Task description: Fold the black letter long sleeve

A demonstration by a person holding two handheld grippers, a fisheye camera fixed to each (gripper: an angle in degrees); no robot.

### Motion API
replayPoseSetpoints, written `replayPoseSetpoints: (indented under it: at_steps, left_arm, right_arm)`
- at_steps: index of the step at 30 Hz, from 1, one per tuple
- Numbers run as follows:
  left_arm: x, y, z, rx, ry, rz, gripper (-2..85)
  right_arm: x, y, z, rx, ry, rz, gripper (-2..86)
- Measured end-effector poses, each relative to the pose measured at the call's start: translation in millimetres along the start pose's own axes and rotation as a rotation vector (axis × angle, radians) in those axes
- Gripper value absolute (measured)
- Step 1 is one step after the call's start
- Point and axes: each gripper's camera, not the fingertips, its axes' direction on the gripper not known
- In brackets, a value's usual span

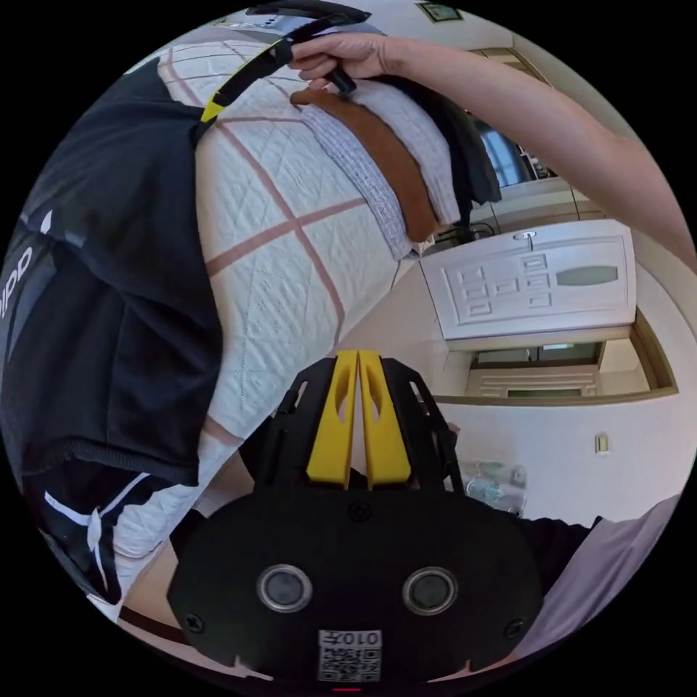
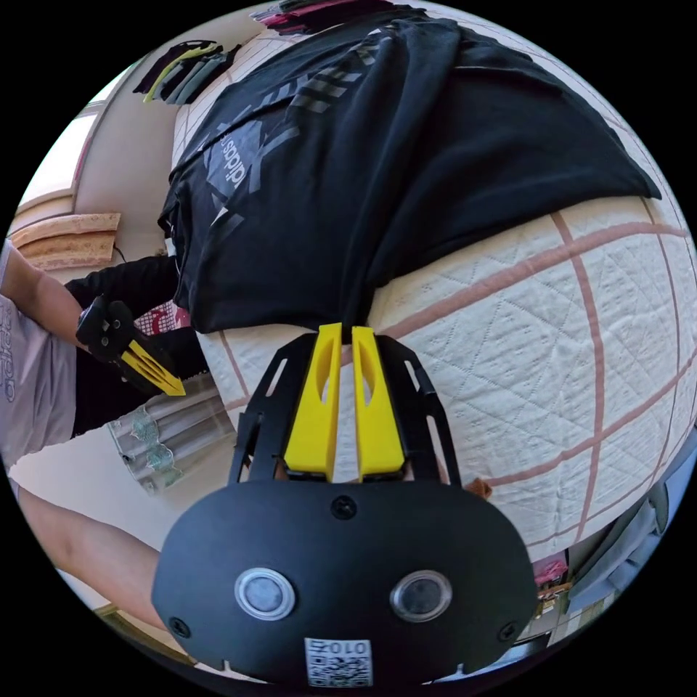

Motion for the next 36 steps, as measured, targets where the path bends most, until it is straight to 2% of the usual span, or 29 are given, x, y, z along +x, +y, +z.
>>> replayPoseSetpoints:
  at_steps: [2, 6, 8, 13, 16, 23, 30, 36]
  left_arm:
    - [-13.0, 8.1, -27.4, 0.086, 0.027, -0.042, 0.0]
    - [-40.9, 30.2, -81.3, 0.168, -0.094, -0.11, 0.6]
    - [-74.5, 44.9, -97.1, 0.196, -0.062, -0.253, 1.6]
    - [-96.0, 35.7, -107.6, 0.251, -0.02, -0.284, 3.5]
    - [-102.3, 22.2, -111.4, 0.231, -0.046, -0.353, 4.1]
    - [-112.5, 32.5, -117.3, 0.224, 0.018, -0.527, 4.3]
    - [-88.2, 51.8, -124.1, 0.225, 0.019, -0.561, 2.7]
    - [-73.9, 36.2, -119.4, 0.181, 0.089, -0.445, 0.4]
  right_arm:
    - [4.8, -2.8, 1.3, -0.001, -0.004, 0.037, 4.0]
    - [5.0, -3.4, 2.0, 0.04, 0.015, 0.117, 3.8]
    - [-0.2, -5.2, 5.2, 0.049, 0.039, 0.129, 3.7]
    - [-1.6, -8.2, 6.1, 0.056, 0.056, 0.157, 3.6]
    - [0.4, -11.6, 5.7, 0.048, 0.057, 0.152, 3.5]
    - [4.5, -20.9, 5.7, 0.022, 0.065, 0.127, 3.6]
    - [5.8, -18.9, 5.6, 0.054, 0.056, 0.129, 4.4]
    - [-3.7, -17.7, 1.6, 0.042, 0.097, 0.07, 4.9]
